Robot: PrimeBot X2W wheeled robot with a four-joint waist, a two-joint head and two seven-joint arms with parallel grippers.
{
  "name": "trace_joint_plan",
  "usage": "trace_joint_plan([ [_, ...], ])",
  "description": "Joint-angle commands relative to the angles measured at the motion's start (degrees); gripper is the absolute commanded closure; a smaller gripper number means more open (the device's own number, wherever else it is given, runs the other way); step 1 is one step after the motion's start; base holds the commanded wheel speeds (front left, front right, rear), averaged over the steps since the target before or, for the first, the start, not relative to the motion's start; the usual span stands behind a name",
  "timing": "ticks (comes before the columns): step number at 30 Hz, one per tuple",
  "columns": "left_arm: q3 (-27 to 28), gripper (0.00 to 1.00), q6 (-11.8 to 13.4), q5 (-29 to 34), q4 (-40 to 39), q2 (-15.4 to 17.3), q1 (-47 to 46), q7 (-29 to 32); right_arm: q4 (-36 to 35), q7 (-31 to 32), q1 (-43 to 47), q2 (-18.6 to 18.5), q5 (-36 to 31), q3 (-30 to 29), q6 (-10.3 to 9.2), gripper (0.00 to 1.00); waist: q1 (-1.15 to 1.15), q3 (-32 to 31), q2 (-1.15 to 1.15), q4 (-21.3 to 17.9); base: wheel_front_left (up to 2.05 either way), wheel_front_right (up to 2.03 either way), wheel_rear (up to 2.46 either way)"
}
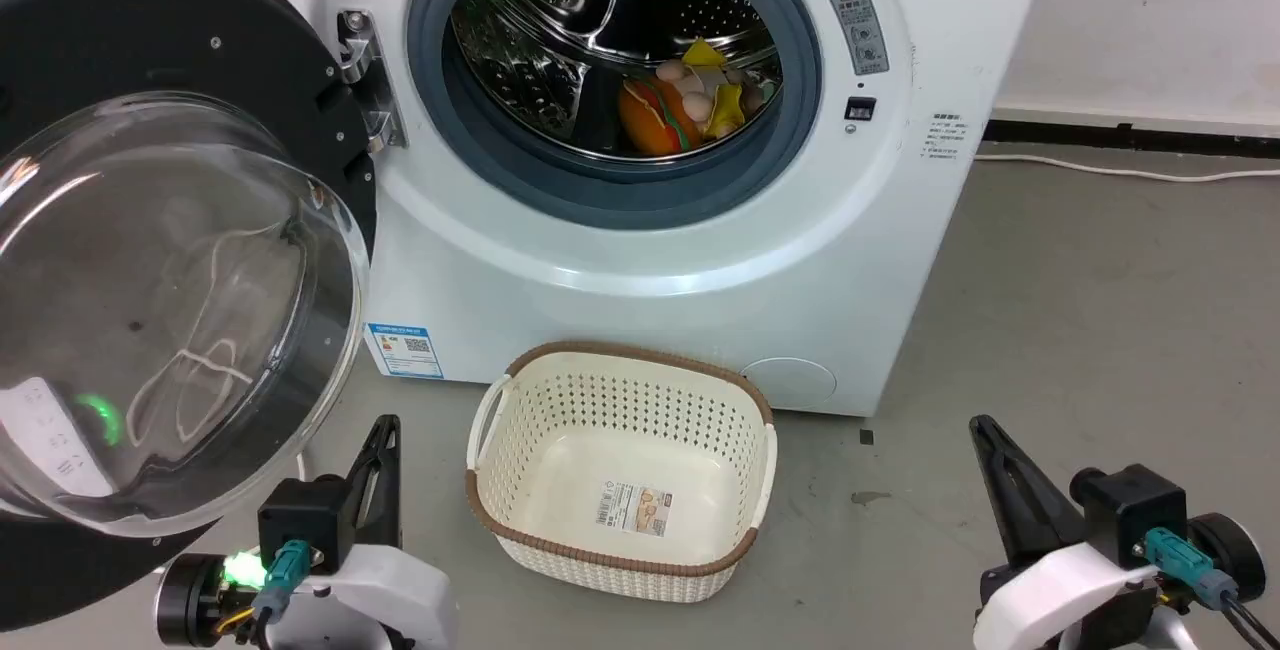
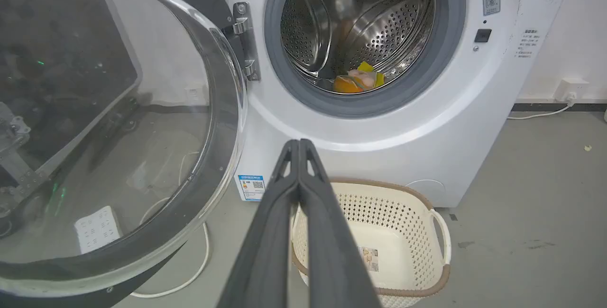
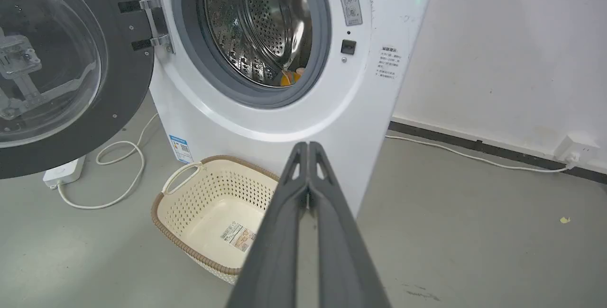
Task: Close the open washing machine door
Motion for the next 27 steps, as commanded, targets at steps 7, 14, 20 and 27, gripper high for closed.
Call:
trace_joint_plan([
  [7,0.06,1.00,0.15,0.16,-0.25,-0.01,0.83,0.02,-0.26,0.04,0.54,-0.10,-0.42,-0.02,0.05,1.00,0.00,0.00,0.00,0.00,0.00,0.00,0.00],
  [14,0.06,1.00,0.15,0.16,-0.25,-0.01,0.83,0.02,-0.26,0.04,0.54,-0.10,-0.42,-0.02,0.05,1.00,0.00,0.00,0.00,0.00,0.00,0.00,0.00],
  [20,0.06,1.00,0.15,0.16,-0.25,-0.01,0.83,0.02,-0.26,0.04,0.54,-0.10,-0.42,-0.02,0.05,1.00,0.00,0.00,0.00,0.00,0.00,0.00,0.00],
  [27,-0.02,0.00,-0.01,0.00,0.04,0.00,-0.02,0.00,0.01,0.00,0.00,0.00,0.04,0.00,0.00,0.00,0.00,0.00,0.00,0.00,0.00,0.00,0.00],
])
